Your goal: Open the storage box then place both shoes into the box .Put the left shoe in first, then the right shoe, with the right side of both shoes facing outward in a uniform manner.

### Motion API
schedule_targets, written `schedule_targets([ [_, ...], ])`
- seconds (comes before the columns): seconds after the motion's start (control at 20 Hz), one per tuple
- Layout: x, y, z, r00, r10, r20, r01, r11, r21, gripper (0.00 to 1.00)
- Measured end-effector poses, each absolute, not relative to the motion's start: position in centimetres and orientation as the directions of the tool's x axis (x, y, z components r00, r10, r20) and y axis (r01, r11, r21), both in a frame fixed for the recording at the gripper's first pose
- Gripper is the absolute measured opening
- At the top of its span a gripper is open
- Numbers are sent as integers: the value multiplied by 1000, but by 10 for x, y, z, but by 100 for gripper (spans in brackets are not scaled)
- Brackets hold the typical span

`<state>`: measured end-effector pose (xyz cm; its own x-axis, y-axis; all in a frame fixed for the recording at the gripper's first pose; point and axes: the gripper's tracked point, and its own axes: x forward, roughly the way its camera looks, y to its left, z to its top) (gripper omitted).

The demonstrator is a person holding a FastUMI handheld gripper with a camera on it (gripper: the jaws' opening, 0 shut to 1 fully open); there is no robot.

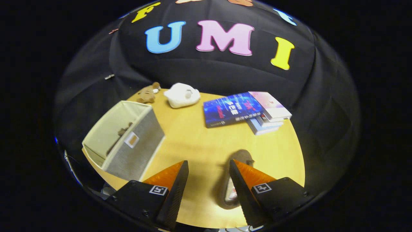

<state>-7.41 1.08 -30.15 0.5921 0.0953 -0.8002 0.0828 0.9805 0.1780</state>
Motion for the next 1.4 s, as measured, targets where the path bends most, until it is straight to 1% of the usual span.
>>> schedule_targets([
  [0.1, -91, -16, -335, 543, 44, -838, 117, 985, 128, 79],
  [0.25, -114, -36, -377, 467, 8, -884, 168, 981, 98, 78],
  [0.4, -118, -50, -413, 415, -24, -910, 175, 983, 54, 76],
  [0.45, -116, -54, -422, 405, -31, -914, 177, 983, 45, 76],
  [0.5, -111, -57, -431, 399, -35, -916, 181, 983, 41, 74],
  [0.65, -92, -63, -449, 403, -35, -914, 206, 977, 53, 72],
  [0.75, -84, -61, -458, 397, -22, -918, 208, 976, 67, 65],
  [0.95, -85, -70, -464, 385, -74, -920, 228, 974, 18, 8],
  [1.0, -88, -71, -462, 376, -81, -923, 236, 972, 11, 5],
  [1.1, -88, -70, -449, 392, -74, -917, 258, 966, 32, 5],
  [1.25, -79, -64, -411, 442, -60, -895, 270, 960, 69, 5],
  [1.4, -57, -46, -356, 504, -31, -863, 259, 959, 117, 5],
])
